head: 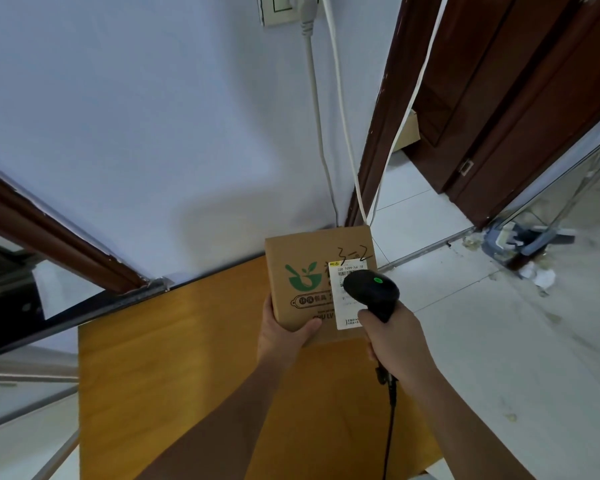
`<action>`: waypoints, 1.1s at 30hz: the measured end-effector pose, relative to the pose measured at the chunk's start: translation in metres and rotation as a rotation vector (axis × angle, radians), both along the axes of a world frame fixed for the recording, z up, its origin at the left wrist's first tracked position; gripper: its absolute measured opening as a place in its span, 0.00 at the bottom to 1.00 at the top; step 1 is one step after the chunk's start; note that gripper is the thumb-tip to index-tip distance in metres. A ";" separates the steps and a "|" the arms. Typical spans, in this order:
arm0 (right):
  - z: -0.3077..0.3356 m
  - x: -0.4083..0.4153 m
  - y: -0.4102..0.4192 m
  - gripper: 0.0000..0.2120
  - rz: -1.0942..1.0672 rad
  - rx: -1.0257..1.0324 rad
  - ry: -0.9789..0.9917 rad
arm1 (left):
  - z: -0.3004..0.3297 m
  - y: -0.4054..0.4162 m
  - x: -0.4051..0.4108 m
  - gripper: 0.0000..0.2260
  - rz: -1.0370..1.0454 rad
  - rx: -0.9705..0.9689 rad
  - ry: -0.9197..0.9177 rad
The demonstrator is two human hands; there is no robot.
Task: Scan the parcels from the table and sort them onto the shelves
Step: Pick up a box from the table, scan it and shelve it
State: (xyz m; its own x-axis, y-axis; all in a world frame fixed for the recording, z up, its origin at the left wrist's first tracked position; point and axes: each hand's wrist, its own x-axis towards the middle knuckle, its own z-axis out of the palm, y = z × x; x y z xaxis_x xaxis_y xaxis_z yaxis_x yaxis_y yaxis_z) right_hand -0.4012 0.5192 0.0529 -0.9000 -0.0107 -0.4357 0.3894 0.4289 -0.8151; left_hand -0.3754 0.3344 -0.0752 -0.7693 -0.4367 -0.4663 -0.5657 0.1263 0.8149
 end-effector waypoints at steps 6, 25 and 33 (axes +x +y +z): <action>0.005 0.004 0.005 0.05 0.020 -0.002 -0.027 | -0.002 0.000 0.005 0.56 -0.017 0.007 -0.002; 0.004 0.019 -0.003 0.04 -0.021 0.081 0.016 | -0.002 0.004 0.015 0.55 -0.026 -0.012 0.029; 0.001 0.023 -0.013 0.05 -0.014 0.160 0.050 | 0.003 0.005 0.017 0.53 -0.016 0.030 0.049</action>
